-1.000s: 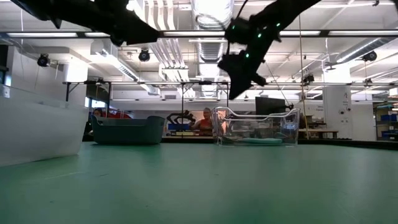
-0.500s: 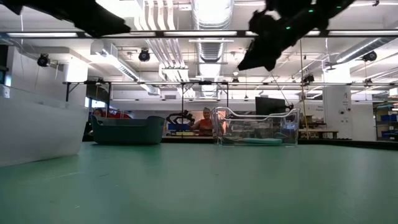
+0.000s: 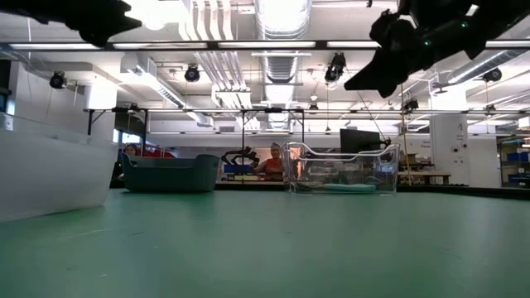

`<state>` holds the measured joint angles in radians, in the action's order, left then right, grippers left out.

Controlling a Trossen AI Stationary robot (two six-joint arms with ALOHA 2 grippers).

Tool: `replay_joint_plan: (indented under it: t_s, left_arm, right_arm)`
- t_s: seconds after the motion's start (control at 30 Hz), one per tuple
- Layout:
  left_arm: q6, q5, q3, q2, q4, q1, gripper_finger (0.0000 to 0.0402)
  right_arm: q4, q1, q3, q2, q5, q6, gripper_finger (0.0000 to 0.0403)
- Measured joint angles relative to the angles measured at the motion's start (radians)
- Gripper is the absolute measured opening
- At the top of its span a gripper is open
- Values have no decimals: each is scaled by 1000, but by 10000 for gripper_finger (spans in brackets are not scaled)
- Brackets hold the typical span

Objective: Sort silverware by color (type)
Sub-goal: Return to Home Position

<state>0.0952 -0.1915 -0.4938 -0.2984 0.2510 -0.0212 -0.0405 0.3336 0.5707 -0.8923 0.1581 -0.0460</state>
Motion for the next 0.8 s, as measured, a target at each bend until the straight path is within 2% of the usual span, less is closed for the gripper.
replay_joint_plan:
  t_s: [0.37,0.63,0.8]
  left_arm:
    - [-27,-1,181,144,-86,2,207]
    - [-26,-6,222,217,-94,2,207]
    - [-26,-7,243,255,-71,2,206]
  right_arm:
    - [-1,0,-73,36,0,-6,9]
    - [-2,0,-83,42,5,-23,9]
    - [-2,0,-84,46,80,-66,9]
